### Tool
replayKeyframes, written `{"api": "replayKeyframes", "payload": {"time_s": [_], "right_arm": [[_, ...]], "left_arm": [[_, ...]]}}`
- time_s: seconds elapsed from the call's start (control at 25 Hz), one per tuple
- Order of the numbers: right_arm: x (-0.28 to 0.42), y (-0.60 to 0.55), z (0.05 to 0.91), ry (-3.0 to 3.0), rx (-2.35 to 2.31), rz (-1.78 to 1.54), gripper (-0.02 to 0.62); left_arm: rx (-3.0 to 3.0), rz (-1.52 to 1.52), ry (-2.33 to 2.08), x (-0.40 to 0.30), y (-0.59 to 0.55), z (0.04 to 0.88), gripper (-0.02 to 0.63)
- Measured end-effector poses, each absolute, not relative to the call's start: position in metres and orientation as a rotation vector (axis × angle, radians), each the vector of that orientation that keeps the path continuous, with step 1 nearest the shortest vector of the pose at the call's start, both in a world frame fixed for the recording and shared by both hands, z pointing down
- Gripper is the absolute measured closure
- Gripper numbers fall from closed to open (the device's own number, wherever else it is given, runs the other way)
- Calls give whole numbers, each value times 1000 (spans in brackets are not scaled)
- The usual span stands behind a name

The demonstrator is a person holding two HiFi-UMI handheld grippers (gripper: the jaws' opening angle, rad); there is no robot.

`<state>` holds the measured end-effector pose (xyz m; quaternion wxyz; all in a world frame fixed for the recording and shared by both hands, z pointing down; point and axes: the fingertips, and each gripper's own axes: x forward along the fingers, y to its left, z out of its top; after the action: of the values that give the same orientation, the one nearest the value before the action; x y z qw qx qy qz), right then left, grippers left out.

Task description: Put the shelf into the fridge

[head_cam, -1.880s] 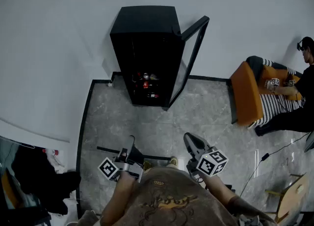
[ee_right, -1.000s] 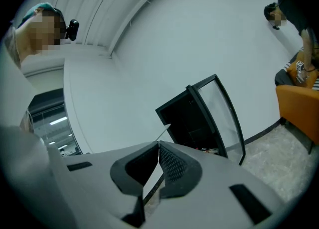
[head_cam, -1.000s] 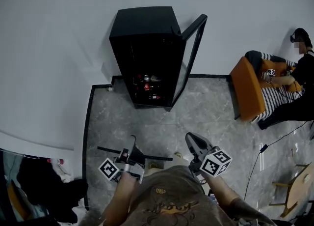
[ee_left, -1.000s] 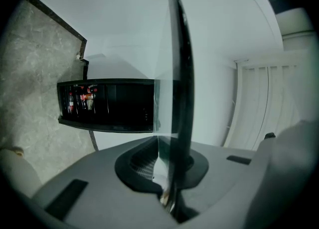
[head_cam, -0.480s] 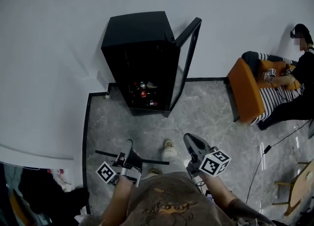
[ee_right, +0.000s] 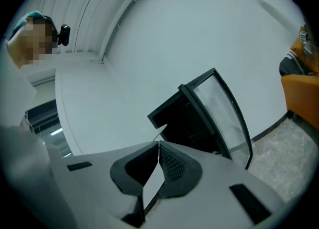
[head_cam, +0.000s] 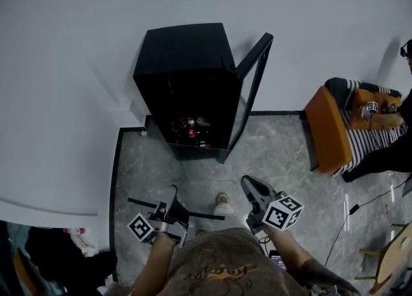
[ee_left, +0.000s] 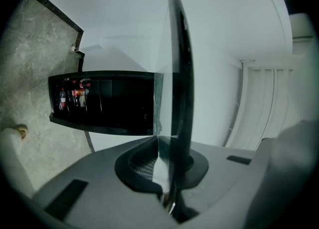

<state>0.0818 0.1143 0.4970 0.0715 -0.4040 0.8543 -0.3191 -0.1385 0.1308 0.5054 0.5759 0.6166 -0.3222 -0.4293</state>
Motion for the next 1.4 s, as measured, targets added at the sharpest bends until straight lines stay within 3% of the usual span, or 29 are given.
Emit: {"api": "replayKeyframes", "payload": {"time_s": [1.4], "right_arm": [[109,-45,485,2657,-1073,-982,574]], "left_arm": [[1396,-1080,-871,-116,-25,521,589]]}}
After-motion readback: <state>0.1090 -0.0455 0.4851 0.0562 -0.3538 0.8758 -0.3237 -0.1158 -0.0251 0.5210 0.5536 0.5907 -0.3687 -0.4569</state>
